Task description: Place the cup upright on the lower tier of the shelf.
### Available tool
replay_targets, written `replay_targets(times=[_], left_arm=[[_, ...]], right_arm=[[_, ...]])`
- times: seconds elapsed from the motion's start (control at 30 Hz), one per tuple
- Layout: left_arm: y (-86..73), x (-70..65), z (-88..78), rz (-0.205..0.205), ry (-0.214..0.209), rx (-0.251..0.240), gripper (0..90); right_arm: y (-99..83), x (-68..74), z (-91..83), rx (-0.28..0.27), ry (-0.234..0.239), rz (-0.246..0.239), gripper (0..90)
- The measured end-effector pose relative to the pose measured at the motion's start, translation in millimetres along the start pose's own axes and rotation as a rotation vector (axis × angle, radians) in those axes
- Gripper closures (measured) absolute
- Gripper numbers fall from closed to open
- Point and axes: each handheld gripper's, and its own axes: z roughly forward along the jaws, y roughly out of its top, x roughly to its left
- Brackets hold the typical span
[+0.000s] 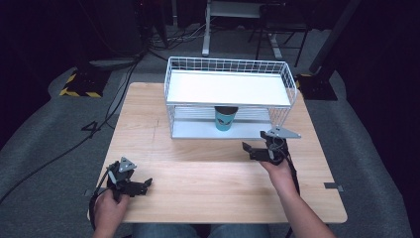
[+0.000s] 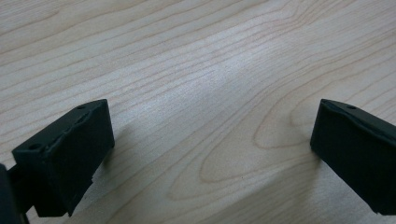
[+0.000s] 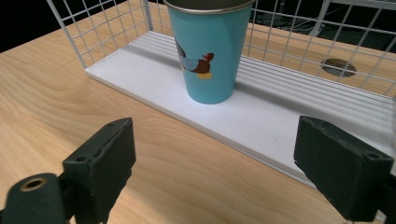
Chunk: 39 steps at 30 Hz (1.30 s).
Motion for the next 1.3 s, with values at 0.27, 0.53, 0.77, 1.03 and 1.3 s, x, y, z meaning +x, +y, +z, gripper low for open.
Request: replay_targets(times=[0.27,0.53,0.77,1.03,1.3], left_arm=[[0.0,0.0,0.0,0.000,0.000,0.000,0.0],[0.0,0.0,0.0,0.000,0.000,0.000,0.0],[0.0,0.0,0.0,0.000,0.000,0.000,0.0],[0.1,0.1,0.0,0.000,0.000,0.001,0.0],[0.7,0.0,0.5,-0.001,0.002,0.001,0.0]], right_arm=[[-11.4,-8.8,-37.0,-0.005,-0.010,-0.017,15.4],[-26.2,-18.3,-67.5,0.041,-0.035,-0.024,15.7],[-41.4,-24.1,-83.9,0.032,-0.016,-0.011,15.7],[-73.7,-35.8,-91.1,0.062,-0.033,0.022,15.7],[-94.6,-47.9,-89.5,0.125,-0.070,0.053,15.8]])
